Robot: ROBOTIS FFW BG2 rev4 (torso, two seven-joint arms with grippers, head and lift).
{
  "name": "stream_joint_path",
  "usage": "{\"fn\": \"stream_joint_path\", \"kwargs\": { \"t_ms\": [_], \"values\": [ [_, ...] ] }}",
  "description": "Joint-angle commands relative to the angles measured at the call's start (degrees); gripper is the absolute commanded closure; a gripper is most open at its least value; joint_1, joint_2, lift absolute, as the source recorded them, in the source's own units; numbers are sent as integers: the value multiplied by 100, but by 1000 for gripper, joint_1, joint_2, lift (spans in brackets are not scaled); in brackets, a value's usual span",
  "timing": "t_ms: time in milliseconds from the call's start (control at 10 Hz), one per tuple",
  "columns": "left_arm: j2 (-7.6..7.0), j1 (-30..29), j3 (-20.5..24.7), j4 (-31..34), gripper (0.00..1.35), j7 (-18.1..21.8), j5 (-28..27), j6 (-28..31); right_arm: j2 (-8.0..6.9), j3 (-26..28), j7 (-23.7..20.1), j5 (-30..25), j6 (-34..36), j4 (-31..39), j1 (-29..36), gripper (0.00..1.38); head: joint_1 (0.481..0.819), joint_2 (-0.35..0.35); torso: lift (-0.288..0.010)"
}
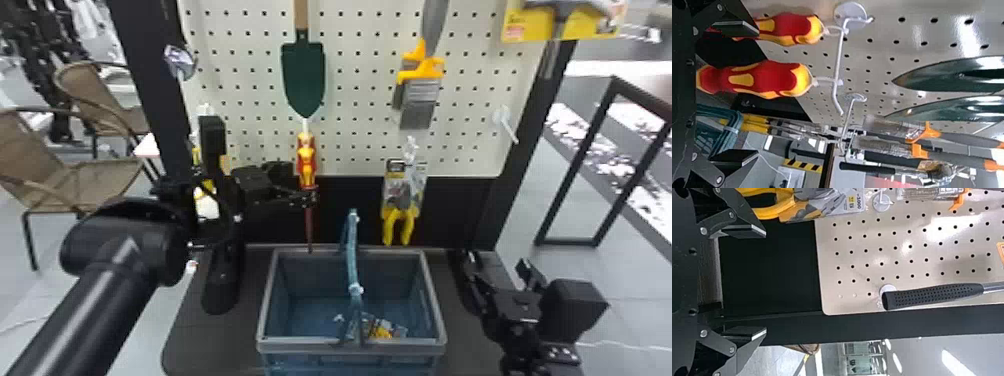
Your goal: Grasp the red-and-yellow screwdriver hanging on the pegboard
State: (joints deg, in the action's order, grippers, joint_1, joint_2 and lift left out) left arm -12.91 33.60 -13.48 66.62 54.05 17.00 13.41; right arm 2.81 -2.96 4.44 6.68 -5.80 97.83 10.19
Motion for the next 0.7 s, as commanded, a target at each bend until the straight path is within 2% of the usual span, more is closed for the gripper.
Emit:
{"fn": "stream_joint_path", "kwargs": {
  "t_ms": [0,300,400,500,600],
  "values": [
    [-9,173,-199,-114,211,26,-21,3,9,-12,-5,0,0,-10,-17,398,549,0,-100],
    [-45,331,-287,-184,245,62,-320,-32,27,-21,-14,9,0,-36,-26,398,549,0,-100],
    [-45,331,-278,-175,504,26,-382,65,35,-21,-14,9,0,-36,-26,398,549,0,-100],
    [-36,314,-296,-175,840,-26,-382,197,35,-29,-14,18,0,-45,-17,398,549,0,-100],
    [-36,305,-313,-175,860,-61,-382,267,35,-21,-14,18,0,-54,-17,398,549,0,-100]
  ]
}}
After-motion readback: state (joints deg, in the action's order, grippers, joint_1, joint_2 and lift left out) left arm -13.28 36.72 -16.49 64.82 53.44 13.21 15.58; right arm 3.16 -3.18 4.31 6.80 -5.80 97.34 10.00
